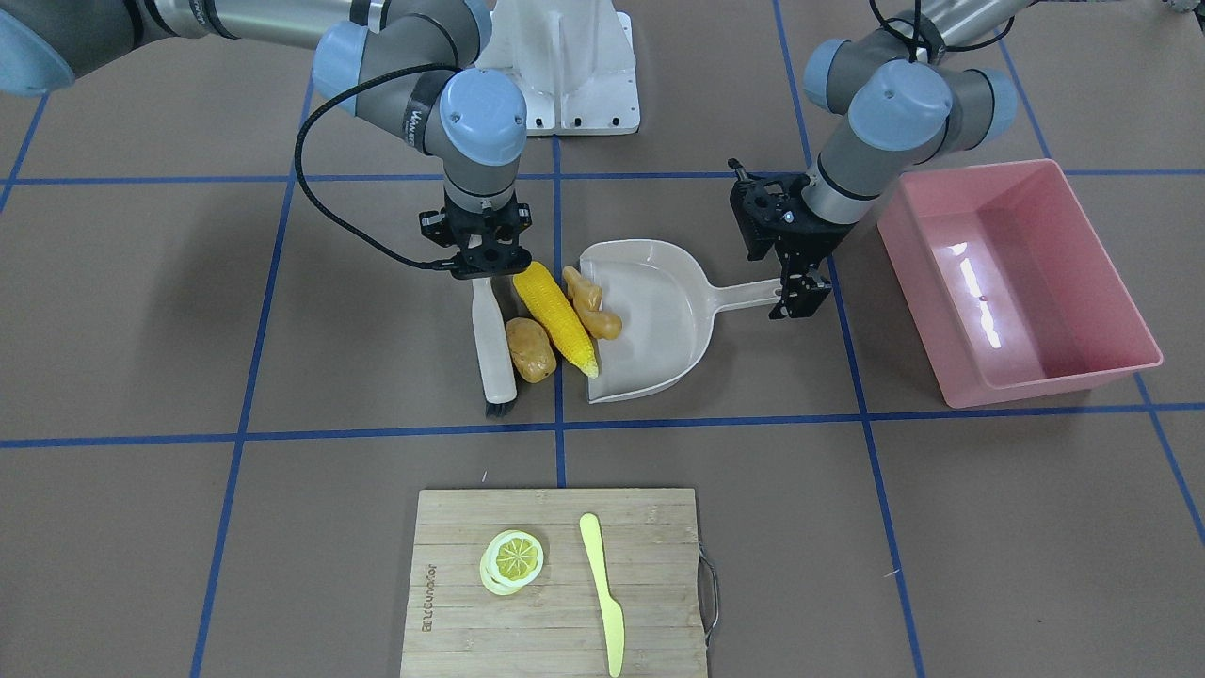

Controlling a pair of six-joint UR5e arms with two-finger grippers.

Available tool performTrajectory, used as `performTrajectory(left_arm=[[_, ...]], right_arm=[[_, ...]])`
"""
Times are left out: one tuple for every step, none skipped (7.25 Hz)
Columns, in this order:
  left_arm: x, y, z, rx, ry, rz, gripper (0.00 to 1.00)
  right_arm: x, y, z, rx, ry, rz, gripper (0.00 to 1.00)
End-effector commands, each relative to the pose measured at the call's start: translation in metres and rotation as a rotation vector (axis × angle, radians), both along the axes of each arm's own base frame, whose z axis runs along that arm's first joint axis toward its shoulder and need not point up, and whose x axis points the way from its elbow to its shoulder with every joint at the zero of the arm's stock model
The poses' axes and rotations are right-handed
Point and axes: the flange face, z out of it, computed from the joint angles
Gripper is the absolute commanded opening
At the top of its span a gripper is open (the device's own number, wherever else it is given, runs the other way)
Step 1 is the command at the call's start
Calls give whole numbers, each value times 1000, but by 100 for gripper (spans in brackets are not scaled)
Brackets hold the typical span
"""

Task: Sweep and dump trash into bin
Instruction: 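Sweep the ginger, corn and potato into the dustpan with the right gripper's brush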

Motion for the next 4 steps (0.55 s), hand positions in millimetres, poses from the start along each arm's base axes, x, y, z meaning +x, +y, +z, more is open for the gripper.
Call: performTrajectory(left_arm=[[0,0,3,0,-3,-2,96],[0,-1,2,1,-2,-2,96],[-1,0,2,5,-2,-4,95],[-2,1,2,7,-1,-5,95]], right_arm=[[-16,14,-13,5,-55,-34,0],[-17,16,-20,-1,-89,-46,0],[-21,19,-26,-12,-111,-39,0],[-28,21,-29,-16,-175,-62,0]])
